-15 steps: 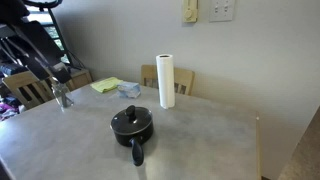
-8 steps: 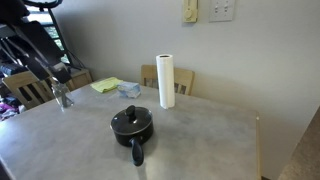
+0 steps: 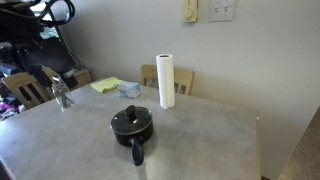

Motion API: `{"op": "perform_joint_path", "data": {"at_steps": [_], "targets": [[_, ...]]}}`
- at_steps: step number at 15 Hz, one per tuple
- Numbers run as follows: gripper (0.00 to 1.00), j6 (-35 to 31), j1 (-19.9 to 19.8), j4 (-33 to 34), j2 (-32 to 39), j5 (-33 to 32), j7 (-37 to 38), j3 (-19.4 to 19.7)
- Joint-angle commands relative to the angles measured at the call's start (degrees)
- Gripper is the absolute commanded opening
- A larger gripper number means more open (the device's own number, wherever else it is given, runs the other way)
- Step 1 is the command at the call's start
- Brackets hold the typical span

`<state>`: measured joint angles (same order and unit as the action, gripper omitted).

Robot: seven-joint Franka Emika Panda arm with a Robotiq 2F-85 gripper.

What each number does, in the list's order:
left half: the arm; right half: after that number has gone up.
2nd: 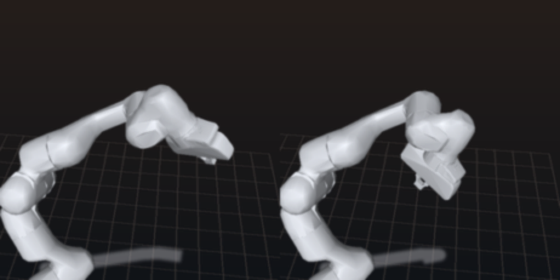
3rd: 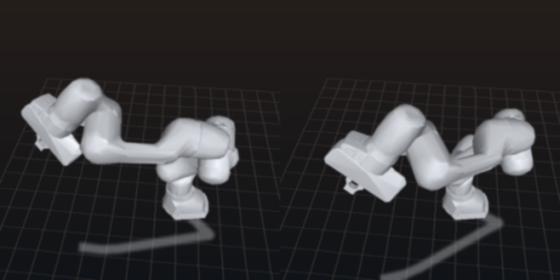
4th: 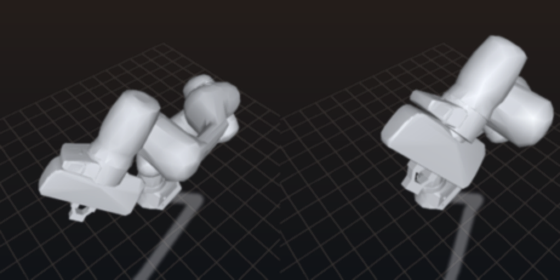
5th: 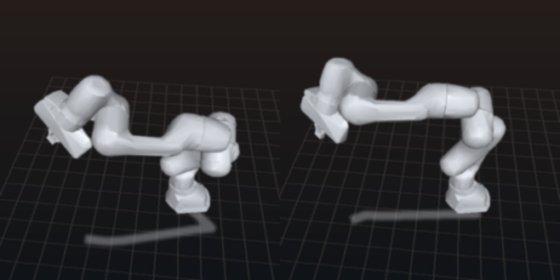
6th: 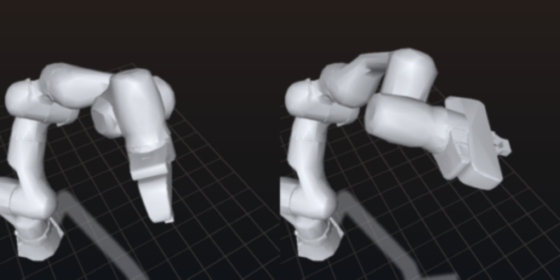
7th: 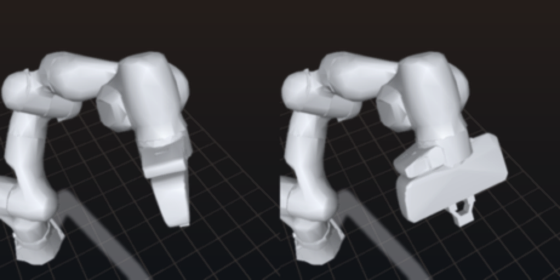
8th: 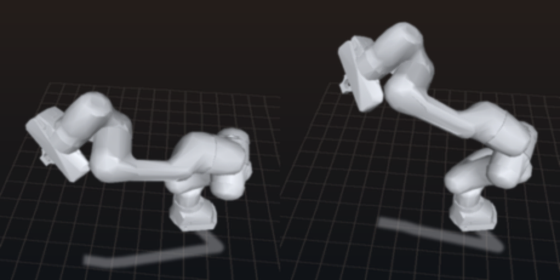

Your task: Remove the lid from the pot and put it on the table

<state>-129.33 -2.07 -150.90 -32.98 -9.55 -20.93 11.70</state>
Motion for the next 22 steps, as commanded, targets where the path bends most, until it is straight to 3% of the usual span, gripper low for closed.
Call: {"op": "perform_joint_path", "data": {"at_steps": [1, 6, 8, 9, 13, 22], "targets": [[1.00, -3.77, 3.39, 2.92, 8.14, 1.02, -6.66, 0.30], [1.00, -14.67, 5.37, 7.66, 22.11, 2.74, -7.21, -0.65], [1.00, -16.67, 4.59, 9.90, 23.45, 3.46, -4.97, -1.96], [1.00, -15.42, 3.90, 6.44, 20.70, 2.65, -5.40, -2.43], [1.00, -15.63, 3.73, 7.31, 21.71, 2.71, -5.23, -2.99], [1.00, -18.03, 1.98, 16.50, 35.49, 3.51, -9.67, -3.26]]}}
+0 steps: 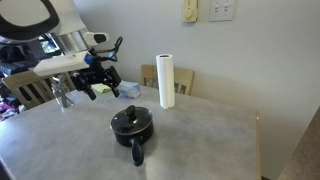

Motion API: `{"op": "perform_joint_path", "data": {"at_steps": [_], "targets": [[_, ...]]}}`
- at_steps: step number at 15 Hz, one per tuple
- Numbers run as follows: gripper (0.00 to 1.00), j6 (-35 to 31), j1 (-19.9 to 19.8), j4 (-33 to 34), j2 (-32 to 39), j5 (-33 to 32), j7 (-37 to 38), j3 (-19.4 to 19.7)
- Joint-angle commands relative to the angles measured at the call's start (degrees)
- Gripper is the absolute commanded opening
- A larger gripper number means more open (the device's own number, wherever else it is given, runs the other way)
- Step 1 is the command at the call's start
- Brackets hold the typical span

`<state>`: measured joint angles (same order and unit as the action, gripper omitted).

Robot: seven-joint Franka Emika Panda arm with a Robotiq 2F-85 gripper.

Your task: Remove the lid from the pot and put it on the table

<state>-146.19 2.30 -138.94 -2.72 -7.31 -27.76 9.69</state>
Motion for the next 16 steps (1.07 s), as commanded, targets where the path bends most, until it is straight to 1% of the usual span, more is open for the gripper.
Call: {"op": "perform_joint_path", "data": {"at_steps": [1, 7, 10, 11, 12, 16], "targets": [[1.00, -1.47, -2.91, 5.67, 6.63, 1.37, -3.20, -1.43], [1.00, 2.94, -6.94, 12.76, 16.38, 4.35, -6.80, -3.16], [1.00, 4.60, -8.63, 15.44, 20.92, 2.40, -5.90, -3.79], [1.00, 3.98, -8.56, 15.45, 21.17, 0.84, -3.75, -3.38], [1.00, 2.65, -8.88, 13.06, 19.06, 1.57, -4.20, -4.28], [1.00, 2.64, -9.08, 14.58, 21.35, 0.93, -3.04, -4.56]]}}
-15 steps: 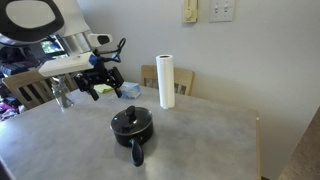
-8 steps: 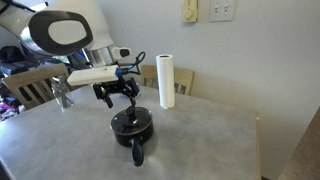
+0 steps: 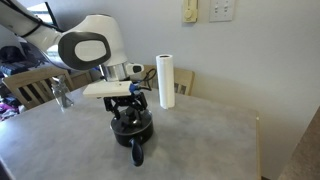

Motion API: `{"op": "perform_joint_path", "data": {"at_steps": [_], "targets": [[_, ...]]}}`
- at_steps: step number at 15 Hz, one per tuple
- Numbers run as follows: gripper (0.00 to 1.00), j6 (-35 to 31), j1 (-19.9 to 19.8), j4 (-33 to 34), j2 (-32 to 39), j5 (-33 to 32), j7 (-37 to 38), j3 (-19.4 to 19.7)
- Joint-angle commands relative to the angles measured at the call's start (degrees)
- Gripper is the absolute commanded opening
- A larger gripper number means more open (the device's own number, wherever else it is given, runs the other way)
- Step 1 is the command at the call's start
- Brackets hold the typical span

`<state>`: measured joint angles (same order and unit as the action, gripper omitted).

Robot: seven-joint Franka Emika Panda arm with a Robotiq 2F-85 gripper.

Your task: Remove the lid from the pot and put it on the table

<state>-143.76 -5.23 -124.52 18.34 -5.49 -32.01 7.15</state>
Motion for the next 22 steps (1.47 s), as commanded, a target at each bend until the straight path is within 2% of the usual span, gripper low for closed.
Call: {"op": "perform_joint_path", "data": {"at_steps": [1, 5, 14, 16, 18, 22], "targets": [[1.00, -0.32, -1.70, 0.22, 0.75, -0.46, 0.83, -2.60], [1.00, -1.06, -2.11, 1.49, 2.55, 0.38, -0.34, -4.67], [1.00, -3.02, -1.75, 7.63, 7.07, -1.74, 2.17, -4.70], [1.00, -2.80, -0.95, 7.67, 6.82, -3.89, 4.48, -3.77], [1.00, -2.28, 1.30, 7.32, 5.76, -9.41, 10.34, -1.11], [1.00, -0.15, 1.13, 6.86, 4.20, -13.03, 14.42, -0.82]]}}
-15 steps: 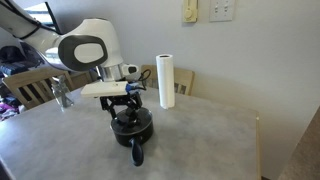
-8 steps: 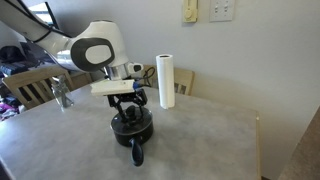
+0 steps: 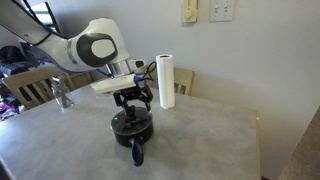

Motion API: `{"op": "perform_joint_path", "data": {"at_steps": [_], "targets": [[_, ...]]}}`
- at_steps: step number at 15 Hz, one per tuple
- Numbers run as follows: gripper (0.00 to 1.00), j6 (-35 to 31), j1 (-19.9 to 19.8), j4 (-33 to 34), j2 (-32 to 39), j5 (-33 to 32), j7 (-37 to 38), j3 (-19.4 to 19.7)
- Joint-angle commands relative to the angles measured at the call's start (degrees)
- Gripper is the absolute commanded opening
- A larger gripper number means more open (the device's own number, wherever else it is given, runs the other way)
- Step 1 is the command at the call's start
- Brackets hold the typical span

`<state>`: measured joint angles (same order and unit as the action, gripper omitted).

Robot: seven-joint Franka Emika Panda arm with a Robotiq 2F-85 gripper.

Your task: Remove the lid from the pot and put it on the table

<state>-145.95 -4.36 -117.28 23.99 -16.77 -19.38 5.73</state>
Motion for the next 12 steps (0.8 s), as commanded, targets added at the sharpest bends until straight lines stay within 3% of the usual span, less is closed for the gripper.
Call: {"op": "perform_joint_path", "data": {"at_steps": [1, 6, 10, 11, 12], "targets": [[1.00, 3.48, -0.18, 0.04, -1.32, -0.85, 1.61, 0.05], [1.00, 14.89, -1.23, 2.99, -0.27, 4.39, 1.46, -1.23], [1.00, 20.25, -3.24, 4.77, 0.21, 11.84, -2.23, -3.37], [0.93, 20.64, -3.39, 4.96, 0.24, 12.79, -2.45, -3.51], [0.73, 20.96, -3.55, 5.14, 0.24, 13.59, -2.63, -3.68]]}}
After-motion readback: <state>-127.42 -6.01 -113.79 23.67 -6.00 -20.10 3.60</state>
